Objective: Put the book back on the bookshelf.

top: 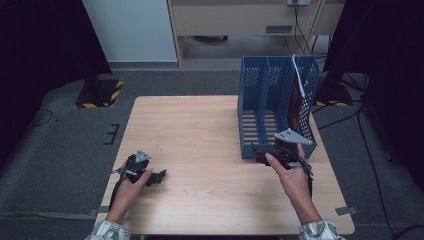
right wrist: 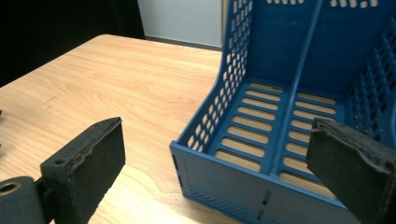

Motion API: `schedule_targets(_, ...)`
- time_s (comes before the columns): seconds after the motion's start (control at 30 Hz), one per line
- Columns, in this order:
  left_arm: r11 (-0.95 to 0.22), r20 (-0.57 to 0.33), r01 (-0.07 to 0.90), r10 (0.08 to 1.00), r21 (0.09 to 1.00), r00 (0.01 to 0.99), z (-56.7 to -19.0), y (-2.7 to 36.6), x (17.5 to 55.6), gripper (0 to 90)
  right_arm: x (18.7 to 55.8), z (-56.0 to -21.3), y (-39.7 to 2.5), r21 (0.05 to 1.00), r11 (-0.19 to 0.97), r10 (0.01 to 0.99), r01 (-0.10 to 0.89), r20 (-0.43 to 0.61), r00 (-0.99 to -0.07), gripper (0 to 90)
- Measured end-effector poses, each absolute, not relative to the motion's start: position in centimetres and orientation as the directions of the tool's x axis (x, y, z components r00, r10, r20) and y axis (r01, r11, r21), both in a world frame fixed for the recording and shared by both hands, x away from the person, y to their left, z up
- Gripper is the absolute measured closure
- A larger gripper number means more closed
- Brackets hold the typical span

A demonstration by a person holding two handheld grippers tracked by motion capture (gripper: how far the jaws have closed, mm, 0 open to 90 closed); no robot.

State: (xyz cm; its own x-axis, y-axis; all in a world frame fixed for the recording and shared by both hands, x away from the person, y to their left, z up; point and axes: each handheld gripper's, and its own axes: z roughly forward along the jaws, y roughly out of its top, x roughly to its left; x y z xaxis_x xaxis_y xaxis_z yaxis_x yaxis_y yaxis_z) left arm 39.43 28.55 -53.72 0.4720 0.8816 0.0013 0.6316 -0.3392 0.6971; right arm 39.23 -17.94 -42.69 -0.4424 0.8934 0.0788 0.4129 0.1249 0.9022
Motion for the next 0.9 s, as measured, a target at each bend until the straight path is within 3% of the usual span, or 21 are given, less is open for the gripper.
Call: schedule_targets(0.9, -0.339, 0.001, 0.632, 0.881, 0.697, 0.472, -53.7, 28.5, 39.4, 0.0, 38.2, -42.8, -13.1, 0.899, 0.215, 0.831, 0.382, 0.037, -0.555, 7.5)
